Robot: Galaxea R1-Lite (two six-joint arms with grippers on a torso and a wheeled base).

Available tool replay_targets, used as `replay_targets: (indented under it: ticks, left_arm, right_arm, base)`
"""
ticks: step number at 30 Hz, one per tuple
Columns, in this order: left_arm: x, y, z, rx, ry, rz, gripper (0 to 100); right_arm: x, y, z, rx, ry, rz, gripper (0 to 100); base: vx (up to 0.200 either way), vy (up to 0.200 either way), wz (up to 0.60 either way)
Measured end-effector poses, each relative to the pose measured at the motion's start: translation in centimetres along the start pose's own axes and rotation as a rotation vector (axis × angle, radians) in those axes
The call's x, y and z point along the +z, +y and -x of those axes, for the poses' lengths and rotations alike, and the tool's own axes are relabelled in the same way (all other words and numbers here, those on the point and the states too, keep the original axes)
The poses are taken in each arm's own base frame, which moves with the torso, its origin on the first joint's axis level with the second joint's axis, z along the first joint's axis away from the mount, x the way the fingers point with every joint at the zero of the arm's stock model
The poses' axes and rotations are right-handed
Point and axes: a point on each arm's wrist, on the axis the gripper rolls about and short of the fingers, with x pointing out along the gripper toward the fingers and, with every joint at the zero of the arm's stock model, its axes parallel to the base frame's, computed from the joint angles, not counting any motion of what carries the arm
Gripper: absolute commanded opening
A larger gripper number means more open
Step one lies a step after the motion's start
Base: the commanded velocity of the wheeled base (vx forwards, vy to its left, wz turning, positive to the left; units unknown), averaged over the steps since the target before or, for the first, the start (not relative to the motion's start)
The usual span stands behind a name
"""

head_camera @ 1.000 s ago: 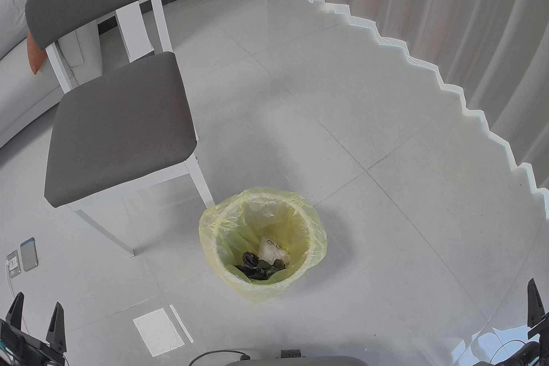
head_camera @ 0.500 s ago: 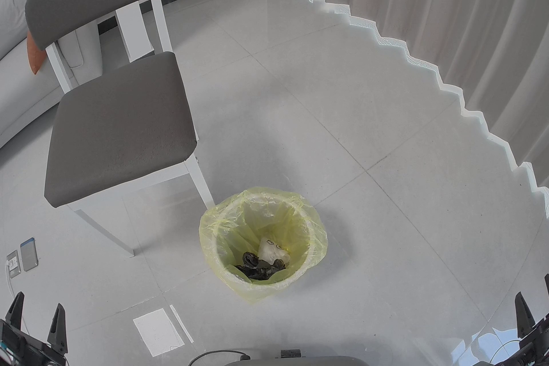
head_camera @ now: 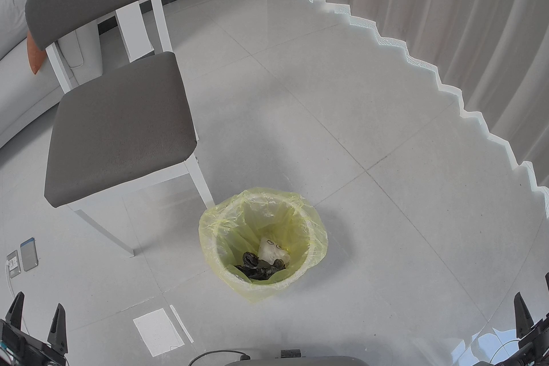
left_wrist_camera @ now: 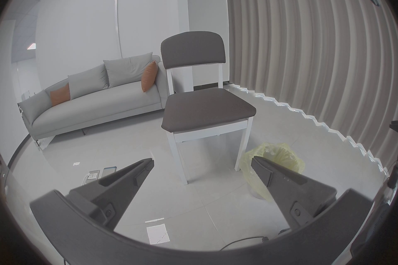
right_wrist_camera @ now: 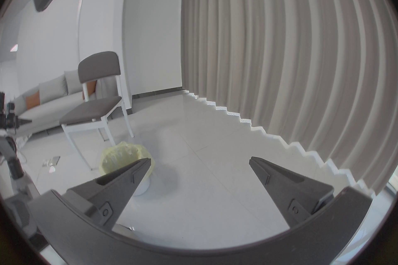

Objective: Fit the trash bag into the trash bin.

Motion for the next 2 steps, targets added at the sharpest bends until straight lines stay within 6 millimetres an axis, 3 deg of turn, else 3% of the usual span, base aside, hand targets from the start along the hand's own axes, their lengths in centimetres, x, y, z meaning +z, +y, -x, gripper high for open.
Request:
replay_targets:
  ticks: [2]
  left_arm:
    - [0.00,0.00,0.00,0.000,0.000,0.000,100]
  right_arm:
    - [0.00,-0.02,0.00,-0.011,0.000,-0.004,100]
  base:
    - [0.000,0.000,0.00]
